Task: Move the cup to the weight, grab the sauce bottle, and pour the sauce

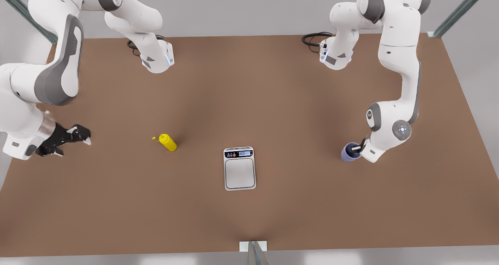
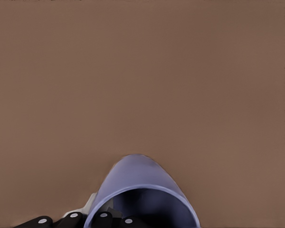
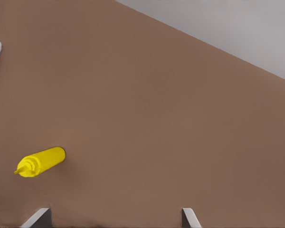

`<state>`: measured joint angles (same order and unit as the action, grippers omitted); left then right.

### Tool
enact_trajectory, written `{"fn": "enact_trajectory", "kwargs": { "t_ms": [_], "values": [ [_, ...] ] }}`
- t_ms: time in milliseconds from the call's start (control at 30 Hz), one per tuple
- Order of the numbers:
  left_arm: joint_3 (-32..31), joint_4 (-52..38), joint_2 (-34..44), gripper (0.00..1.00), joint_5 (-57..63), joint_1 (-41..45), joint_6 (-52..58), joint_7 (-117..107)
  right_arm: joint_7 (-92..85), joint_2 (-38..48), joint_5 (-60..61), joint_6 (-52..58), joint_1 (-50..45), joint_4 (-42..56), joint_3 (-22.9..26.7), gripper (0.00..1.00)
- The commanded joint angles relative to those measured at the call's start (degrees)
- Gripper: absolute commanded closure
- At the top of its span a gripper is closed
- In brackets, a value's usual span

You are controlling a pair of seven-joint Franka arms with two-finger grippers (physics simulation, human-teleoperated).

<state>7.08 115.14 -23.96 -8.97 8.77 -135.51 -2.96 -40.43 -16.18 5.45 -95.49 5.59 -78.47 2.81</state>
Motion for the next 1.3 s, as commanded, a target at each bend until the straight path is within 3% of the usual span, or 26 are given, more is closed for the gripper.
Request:
{"fn": "enact_trajectory", "kwargs": {
  "t_ms": [0, 200, 333, 433, 500, 633, 833, 1200, 1267],
  "values": [
    [-0.49, 0.0, -0.12, 0.79, -5.0, 0.11, -0.19, -0.29, -3.59, 0.01, 1.58, -0.05, 1.08, -0.63, 0.01, 0.0],
    [-1.9, -2.02, -1.08, 0.79, -7.38, 6.35, -0.55, -10.04, -52.72, 0.53, 30.31, -5.23, 14.79, -21.89, 0.01, 0.0],
    [-2.07, -6.5, -3.19, 0.79, -7.38, 13.37, -0.02, -20.84, -78.38, -5.0, 41.39, -4.88, 18.31, -30.95, 0.01, 0.0],
    [-2.07, -9.67, -4.95, 0.79, -7.38, 17.42, 0.07, -26.92, -88.15, -8.25, 46.14, -4.35, 17.61, -35.0, -0.17, 0.0],
    [-4.71, -13.44, -6.88, 0.79, -7.29, 18.3, 0.07, -32.8, -90.26, -10.72, 47.64, -4.18, 17.35, -36.49, -0.43, 0.0],
    [-4.89, -22.41, -12.86, 0.79, -7.29, 23.75, 0.07, -43.08, -92.81, -14.49, 51.15, -3.65, 16.73, -36.93, -3.33, 0.0],
    [-4.89, -34.63, -19.98, 0.79, -6.59, 27.53, 2.79, -53.2, -100.11, -17.84, 51.42, -3.74, 14.27, -37.37, -3.42, 0.0],
    [-4.71, -48.6, -30.79, 0.79, -6.15, 32.8, 2.71, -64.45, -100.2, -20.82, 58.8, -4.35, 6.54, -36.14, -3.86, 0.0],
    [-4.71, -49.93, -31.85, 0.69, -5.54, 32.8, 2.79, -65.24, -100.2, -20.82, 59.33, -4.44, 5.75, -36.05, -3.86, 0.0]
  ]
}}
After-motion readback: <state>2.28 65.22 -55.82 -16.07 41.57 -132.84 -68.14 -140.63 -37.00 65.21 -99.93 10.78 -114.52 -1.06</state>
